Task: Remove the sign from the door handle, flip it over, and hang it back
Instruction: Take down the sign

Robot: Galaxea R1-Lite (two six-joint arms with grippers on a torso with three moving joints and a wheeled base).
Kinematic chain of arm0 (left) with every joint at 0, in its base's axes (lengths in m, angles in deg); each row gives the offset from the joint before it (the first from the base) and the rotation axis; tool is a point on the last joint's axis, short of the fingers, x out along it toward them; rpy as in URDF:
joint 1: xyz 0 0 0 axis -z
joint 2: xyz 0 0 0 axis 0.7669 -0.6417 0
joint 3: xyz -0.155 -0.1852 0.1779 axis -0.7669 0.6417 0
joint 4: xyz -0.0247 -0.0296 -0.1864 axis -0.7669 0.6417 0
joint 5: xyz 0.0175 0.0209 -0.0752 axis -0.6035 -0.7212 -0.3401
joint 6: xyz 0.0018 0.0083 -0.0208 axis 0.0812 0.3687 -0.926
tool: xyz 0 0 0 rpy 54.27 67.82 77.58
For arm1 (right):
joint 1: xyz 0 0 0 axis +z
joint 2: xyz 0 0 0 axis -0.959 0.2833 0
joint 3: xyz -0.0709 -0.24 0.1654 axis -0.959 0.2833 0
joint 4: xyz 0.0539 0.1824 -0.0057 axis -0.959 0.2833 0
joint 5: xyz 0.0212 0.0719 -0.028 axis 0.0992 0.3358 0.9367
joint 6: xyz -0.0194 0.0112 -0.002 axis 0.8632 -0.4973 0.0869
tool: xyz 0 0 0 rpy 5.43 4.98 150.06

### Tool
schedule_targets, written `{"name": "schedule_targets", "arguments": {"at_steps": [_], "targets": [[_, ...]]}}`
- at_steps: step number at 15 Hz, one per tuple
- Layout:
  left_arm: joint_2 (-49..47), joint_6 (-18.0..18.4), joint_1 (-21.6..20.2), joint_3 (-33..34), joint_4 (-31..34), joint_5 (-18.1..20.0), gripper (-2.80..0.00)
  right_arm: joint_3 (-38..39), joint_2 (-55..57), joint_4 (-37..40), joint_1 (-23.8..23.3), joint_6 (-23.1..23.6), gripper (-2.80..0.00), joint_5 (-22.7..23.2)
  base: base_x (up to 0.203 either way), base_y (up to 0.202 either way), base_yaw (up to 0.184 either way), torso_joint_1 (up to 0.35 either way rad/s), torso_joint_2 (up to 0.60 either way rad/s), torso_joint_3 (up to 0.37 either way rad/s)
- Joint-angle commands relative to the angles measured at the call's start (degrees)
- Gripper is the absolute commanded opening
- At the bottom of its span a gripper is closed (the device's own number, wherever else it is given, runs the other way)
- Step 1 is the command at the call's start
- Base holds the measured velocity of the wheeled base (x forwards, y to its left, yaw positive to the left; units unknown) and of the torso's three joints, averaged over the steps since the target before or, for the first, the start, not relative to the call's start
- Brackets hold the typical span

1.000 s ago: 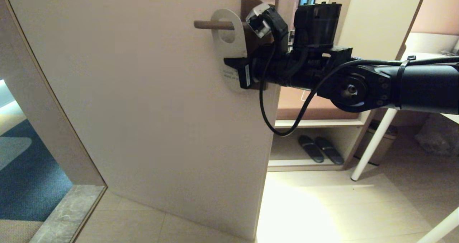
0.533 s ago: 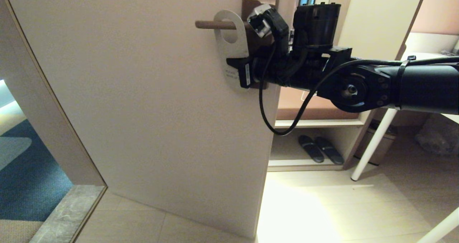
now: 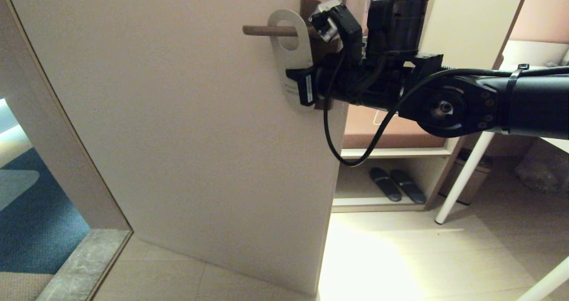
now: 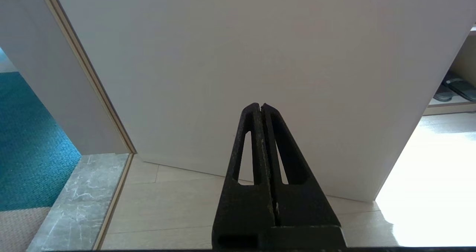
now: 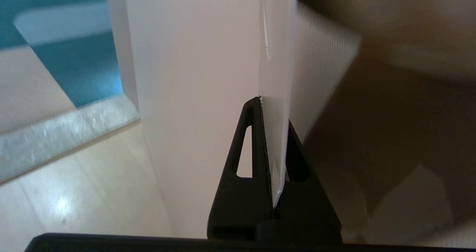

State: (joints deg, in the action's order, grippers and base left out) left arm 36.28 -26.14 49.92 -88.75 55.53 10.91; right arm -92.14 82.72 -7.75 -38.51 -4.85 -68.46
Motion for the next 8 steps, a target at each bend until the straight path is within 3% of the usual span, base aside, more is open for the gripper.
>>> {"name": "schedule_targets", "arguments": {"at_steps": [1,8], "targets": [[-0.08,0.04,-0.02,0.05,0.02,0.01,-2.8,0.76,-1.8,1.76,0.11,0.01,-2.8,-1.14,0.0,0.0,0.0,0.0,0.0,0.0],[-0.08,0.07,-0.02,-0.01,0.02,0.01,-2.8,0.23,-2.37,2.16,2.93,-4.62,-2.8,-5.51,0.0,0.0,0.0,0.0,0.0,0.0]]}}
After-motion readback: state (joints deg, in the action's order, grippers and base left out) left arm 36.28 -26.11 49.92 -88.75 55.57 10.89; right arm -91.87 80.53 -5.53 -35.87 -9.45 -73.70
